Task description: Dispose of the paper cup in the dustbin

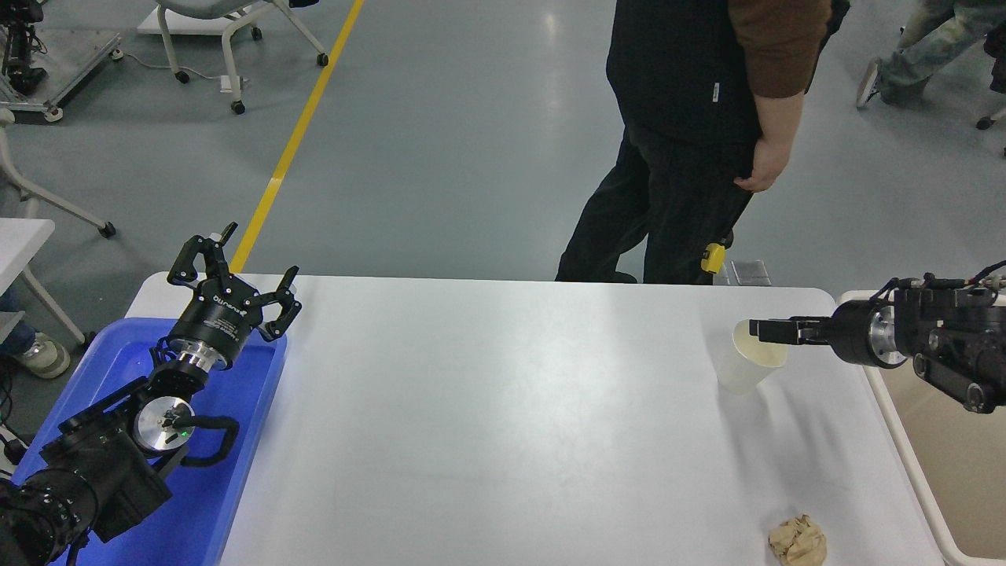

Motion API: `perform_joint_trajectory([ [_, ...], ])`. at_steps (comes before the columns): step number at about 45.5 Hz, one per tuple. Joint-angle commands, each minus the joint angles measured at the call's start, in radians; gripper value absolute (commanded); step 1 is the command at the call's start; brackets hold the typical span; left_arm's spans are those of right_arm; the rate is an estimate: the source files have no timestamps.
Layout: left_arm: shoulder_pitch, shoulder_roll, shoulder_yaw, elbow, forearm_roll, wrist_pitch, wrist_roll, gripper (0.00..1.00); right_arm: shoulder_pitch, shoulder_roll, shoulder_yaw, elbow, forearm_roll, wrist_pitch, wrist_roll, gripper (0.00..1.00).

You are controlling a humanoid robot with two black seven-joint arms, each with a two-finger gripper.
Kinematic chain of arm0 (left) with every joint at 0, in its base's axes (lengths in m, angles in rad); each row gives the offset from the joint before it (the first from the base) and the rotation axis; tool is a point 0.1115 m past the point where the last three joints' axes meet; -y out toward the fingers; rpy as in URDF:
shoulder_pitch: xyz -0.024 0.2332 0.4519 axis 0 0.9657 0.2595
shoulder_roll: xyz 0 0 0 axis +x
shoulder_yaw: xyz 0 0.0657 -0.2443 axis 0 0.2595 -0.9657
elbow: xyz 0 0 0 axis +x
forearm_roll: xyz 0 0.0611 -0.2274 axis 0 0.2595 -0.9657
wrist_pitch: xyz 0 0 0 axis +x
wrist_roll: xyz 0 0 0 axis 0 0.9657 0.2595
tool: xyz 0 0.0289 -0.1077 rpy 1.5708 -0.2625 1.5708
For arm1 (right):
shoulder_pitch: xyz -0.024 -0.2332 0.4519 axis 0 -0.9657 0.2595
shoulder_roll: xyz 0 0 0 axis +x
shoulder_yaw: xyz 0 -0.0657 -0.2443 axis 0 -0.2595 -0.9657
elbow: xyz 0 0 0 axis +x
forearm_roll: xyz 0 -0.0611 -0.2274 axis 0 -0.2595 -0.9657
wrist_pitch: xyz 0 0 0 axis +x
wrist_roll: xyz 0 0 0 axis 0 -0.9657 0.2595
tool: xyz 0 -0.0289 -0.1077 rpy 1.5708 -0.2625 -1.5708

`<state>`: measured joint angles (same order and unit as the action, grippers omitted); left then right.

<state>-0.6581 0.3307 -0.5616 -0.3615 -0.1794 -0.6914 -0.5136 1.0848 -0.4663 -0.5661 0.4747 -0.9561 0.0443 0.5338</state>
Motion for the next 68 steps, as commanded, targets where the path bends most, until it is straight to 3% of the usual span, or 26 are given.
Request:
perform_joint_trajectory([
  [1, 0.0, -0.001, 0.0, -0.001, 0.0, 0.0, 0.0, 1.0, -0.046, 0.057, -0.001, -0.089, 0.0, -0.015, 0.0, 0.99],
  [8, 0.0, 0.001, 0.0, -0.001, 0.0, 0.0, 0.0, 1.0, -0.088, 0.101, -0.001, -0.194, 0.0, -0.018, 0.0, 0.99],
  [25, 0.0, 0.001, 0.0, -0.001, 0.0, 0.001, 0.0, 1.0, -0.108, 0.103, -0.003, -0.203, 0.0, -0.02, 0.0, 0.96],
  [36, 0.0, -0.001, 0.0, -0.001, 0.0, 0.0, 0.0, 1.0, -0.114, 0.103, -0.003, -0.202, 0.0, -0.049, 0.002, 0.78],
  [41, 0.0, -0.001, 0.0, -0.001, 0.0, 0.001, 0.0, 1.0, -0.118, 0.103, -0.003, -0.202, 0.0, -0.061, 0.002, 0.61],
  [46, 0.0, 0.001, -0.001, -0.001, 0.0, 0.001, 0.001, 1.0, -0.12, 0.103, -0.003, -0.202, 0.0, -0.061, 0.002, 0.5],
  [51, 0.0, 0.001, 0.0, -0.001, 0.0, 0.0, 0.001, 1.0, -0.12, 0.103, -0.009, -0.202, 0.0, -0.058, 0.002, 0.31],
  [54, 0.0, -0.001, -0.001, -0.001, 0.0, 0.0, 0.001, 1.0, -0.12, 0.101, -0.032, -0.2, 0.0, -0.052, 0.003, 0.1],
  [55, 0.0, -0.001, -0.001, -0.001, 0.0, 0.001, 0.0, 1.0, -0.12, 0.101, -0.04, -0.2, 0.0, -0.052, 0.003, 0.07],
  [58, 0.0, 0.001, 0.0, -0.001, 0.0, 0.0, 0.0, 1.0, -0.118, 0.101, -0.052, -0.2, 0.002, -0.052, 0.003, 0.0],
  [68, 0.0, -0.001, 0.0, -0.001, 0.0, 0.001, 0.0, 1.0, -0.117, 0.1, -0.052, -0.2, 0.002, -0.052, 0.003, 0.0],
])
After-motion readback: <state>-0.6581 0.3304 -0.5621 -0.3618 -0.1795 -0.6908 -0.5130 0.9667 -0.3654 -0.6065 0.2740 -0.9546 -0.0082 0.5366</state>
